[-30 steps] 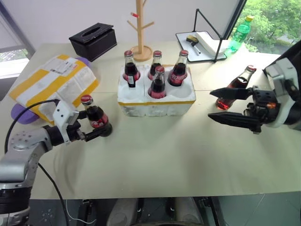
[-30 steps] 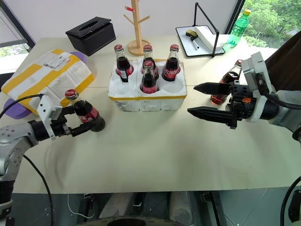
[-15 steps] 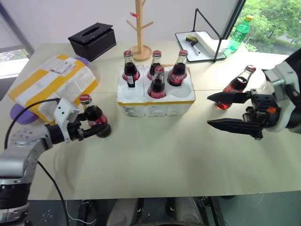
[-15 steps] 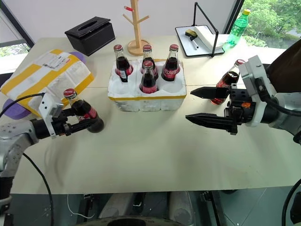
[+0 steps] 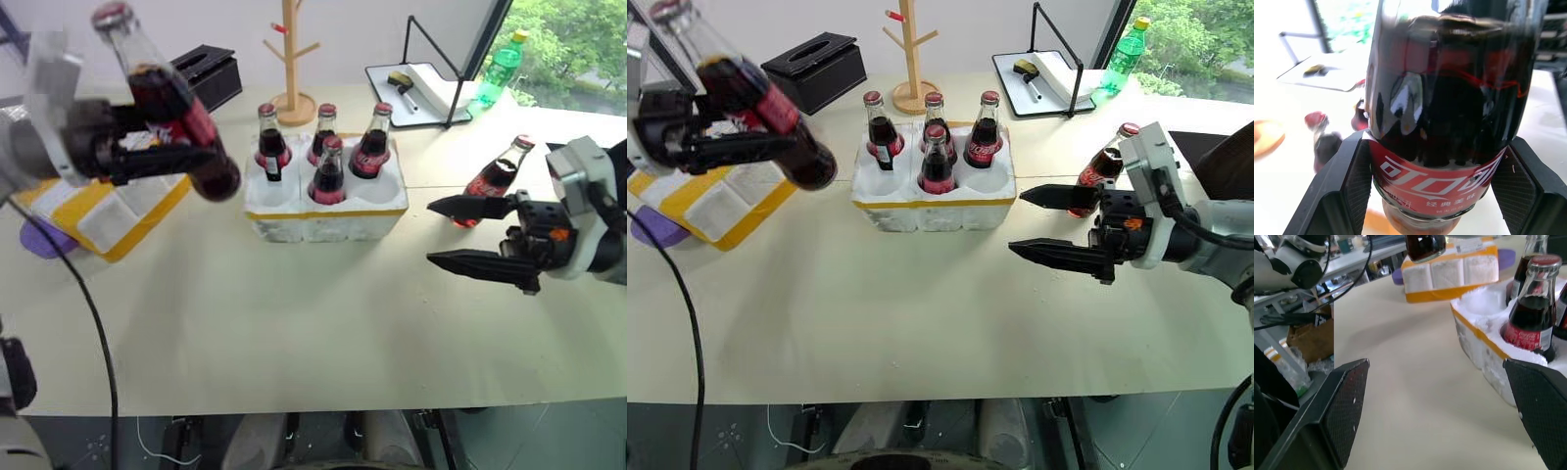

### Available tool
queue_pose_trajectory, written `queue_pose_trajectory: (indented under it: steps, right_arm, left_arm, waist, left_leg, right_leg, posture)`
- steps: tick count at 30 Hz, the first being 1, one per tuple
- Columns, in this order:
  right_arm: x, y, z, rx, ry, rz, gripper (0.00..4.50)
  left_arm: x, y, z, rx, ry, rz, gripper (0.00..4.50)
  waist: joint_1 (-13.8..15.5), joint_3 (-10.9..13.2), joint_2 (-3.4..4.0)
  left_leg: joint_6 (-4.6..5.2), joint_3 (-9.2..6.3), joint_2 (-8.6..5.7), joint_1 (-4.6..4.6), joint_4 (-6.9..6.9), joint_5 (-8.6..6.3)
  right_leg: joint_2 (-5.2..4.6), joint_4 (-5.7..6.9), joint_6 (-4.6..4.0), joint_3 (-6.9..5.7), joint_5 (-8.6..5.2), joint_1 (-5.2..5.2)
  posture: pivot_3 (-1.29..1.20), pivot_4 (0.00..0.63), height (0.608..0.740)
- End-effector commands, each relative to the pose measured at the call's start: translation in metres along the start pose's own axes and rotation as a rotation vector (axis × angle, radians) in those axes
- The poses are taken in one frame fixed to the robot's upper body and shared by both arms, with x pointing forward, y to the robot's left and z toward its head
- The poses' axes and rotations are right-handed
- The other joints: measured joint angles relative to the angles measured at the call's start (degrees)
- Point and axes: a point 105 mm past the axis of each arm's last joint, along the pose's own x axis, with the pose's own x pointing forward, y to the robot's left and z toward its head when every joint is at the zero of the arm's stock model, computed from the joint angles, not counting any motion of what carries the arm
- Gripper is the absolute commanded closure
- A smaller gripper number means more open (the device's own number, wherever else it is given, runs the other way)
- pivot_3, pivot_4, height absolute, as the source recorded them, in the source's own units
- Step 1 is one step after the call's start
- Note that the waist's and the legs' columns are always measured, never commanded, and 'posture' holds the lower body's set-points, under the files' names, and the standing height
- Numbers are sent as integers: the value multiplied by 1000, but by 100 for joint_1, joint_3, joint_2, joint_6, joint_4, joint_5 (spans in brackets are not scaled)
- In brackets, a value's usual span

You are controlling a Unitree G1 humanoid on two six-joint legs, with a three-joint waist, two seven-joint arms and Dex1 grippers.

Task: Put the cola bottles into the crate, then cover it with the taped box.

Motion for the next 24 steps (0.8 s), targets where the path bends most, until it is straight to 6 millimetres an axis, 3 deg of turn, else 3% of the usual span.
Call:
queue_pose_trajectory:
  steps: [1,6,11,17,24]
  right_arm:
    - [-1,4,8,-60,-30,-18,0]
    - [-5,8,7,-53,-45,-52,0]
    - [-8,10,4,-40,-54,-85,0]
    - [-8,11,2,-30,-55,-104,0]
    - [-10,7,0,-23,-54,-126,0]
  left_arm:
    - [18,17,-2,68,19,-16,1716]
    - [44,36,-30,95,76,-38,1716]
    - [67,50,-41,49,33,-22,1716]
    - [77,53,-58,41,53,-25,1716]
    - [74,47,-81,30,117,-50,1716]
  waist:
    - [5,0,-1]
    - [-7,2,-4]
    - [0,5,-10]
    - [-7,6,-11]
    - [-2,6,-11]
  left_leg:
    - [0,0,0,0,1,0]
    - [1,1,-1,-5,1,1]
    - [-1,1,0,-37,7,3]
    - [-1,1,-1,-37,8,3]
    - [0,1,-2,-37,8,3]
  right_leg:
    - [0,0,0,0,0,1]
    - [-2,-2,1,2,0,-5]
    - [-1,3,1,0,1,-34]
    - [-2,4,2,1,1,-34]
    - [-2,5,3,0,2,-33]
  posture:
    - [0,150,736]
    - [0,150,736]
    - [0,150,736]
    - [0,150,736]
    - [0,150,736]
